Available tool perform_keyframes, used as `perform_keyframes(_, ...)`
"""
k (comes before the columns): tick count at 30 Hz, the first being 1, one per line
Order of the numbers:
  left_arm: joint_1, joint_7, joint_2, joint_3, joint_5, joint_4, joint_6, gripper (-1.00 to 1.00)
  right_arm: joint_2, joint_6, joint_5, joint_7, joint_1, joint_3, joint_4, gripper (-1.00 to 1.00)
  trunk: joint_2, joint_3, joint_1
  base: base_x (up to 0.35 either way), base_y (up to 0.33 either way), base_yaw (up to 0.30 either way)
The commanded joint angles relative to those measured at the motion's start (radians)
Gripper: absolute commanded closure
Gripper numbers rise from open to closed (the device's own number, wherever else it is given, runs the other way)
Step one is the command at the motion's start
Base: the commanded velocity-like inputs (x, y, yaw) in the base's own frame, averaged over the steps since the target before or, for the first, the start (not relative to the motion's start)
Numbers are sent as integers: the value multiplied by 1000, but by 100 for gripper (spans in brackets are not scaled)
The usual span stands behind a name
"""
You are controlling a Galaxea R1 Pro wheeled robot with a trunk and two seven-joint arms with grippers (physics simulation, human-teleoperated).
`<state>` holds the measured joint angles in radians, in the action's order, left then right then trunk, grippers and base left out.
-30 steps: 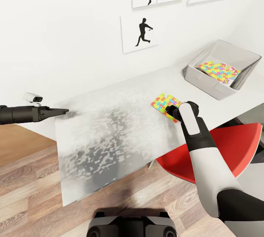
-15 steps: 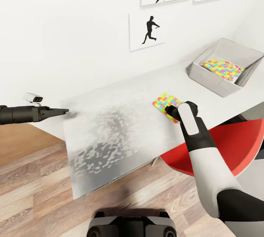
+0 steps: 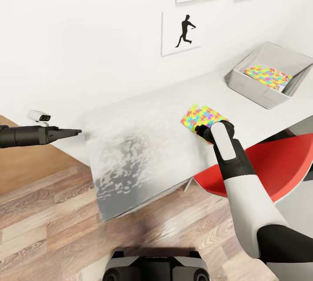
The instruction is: Put all the toys in the child's room - the three board games (two on the bed and one on the table), the two jigsaw puzzles on the table, and the tennis ball on the table - inside the toy box on the table in the child's room.
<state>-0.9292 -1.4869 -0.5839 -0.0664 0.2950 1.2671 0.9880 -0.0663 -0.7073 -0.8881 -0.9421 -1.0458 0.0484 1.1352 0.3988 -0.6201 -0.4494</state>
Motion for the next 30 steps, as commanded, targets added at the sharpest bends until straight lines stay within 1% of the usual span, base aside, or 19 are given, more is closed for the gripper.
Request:
perform_keyframes(1,-1,-3,-1,0,1,0,11,-100,0,-9,-6,-11,0,1,-11,-100,1,-2,-1,-93,45,0)
perform_keyframes(7,-1,-2,-1,0,1,-1,11,-100,0,-10,-6,-11,0,1,-11,-100,1,-2,-1,-138,105,0)
perform_keyframes(16,0,-3,-1,0,1,0,11,-100,3,-18,-7,-18,-10,0,11,-100,1,-2,-1,-16,14,0)
perform_keyframes(18,0,-3,4,0,1,-1,11,-100,3,-19,-7,-19,-11,0,14,-100,1,-2,-1,-1,1,0)
perform_keyframes(22,-1,-3,25,0,1,0,10,-100,4,-20,-8,-18,-11,0,15,-100,1,-2,-1,-13,0,0)
perform_keyframes(28,-1,-3,31,0,1,-1,9,-100,5,-23,-8,-18,-13,-1,21,-100,1,-2,-1,-82,0,0)
perform_keyframes(30,0,-3,32,1,1,-1,9,-100,5,-33,-8,-19,-13,-1,36,-100,1,-2,-1,-32,0,0)
